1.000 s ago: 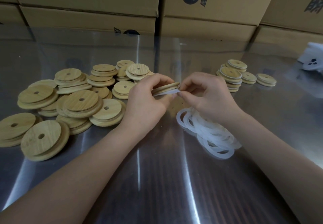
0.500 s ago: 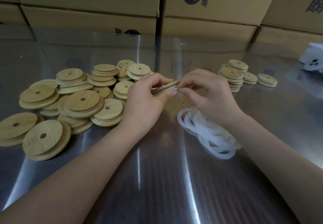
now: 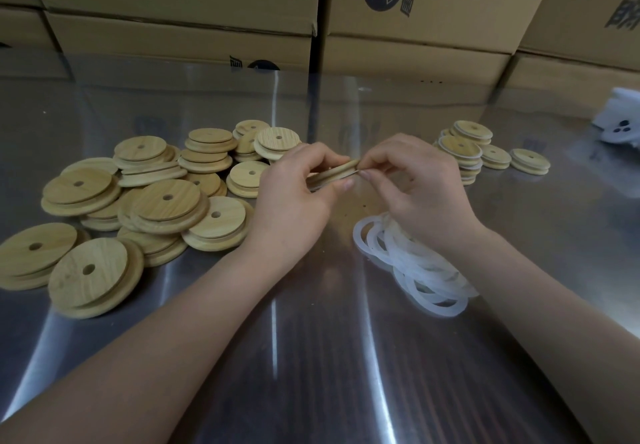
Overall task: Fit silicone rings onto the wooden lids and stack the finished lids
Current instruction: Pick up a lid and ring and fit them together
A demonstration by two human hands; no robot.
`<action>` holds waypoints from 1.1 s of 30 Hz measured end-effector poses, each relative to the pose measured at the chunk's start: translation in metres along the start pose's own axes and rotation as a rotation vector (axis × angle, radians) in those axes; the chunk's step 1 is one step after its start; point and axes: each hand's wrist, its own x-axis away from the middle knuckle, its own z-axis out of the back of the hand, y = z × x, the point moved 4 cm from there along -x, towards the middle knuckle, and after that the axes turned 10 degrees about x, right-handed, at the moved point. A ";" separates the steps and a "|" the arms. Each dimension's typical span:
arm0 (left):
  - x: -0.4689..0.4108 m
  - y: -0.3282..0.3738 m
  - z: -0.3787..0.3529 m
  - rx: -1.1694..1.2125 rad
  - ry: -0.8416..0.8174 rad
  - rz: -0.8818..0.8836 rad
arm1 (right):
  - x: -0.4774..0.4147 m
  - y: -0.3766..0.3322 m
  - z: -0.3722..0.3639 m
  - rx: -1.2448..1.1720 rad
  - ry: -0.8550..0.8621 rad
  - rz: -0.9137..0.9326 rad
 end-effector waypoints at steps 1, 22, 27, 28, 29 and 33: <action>0.000 -0.001 0.000 0.029 0.002 0.020 | 0.000 0.000 0.000 -0.007 -0.003 -0.004; 0.006 -0.018 -0.004 0.502 0.021 0.418 | 0.002 0.000 -0.009 -0.251 -0.036 -0.209; 0.004 -0.014 -0.003 0.399 -0.020 0.303 | 0.002 -0.004 -0.006 -0.130 0.004 -0.106; 0.003 -0.013 -0.002 0.344 -0.022 0.251 | 0.002 -0.004 -0.006 -0.112 0.005 -0.101; 0.002 -0.012 -0.001 0.278 -0.024 0.200 | 0.002 -0.004 -0.006 -0.096 0.007 -0.098; -0.001 -0.007 0.001 0.123 -0.003 0.088 | 0.001 -0.004 -0.004 -0.080 0.035 -0.120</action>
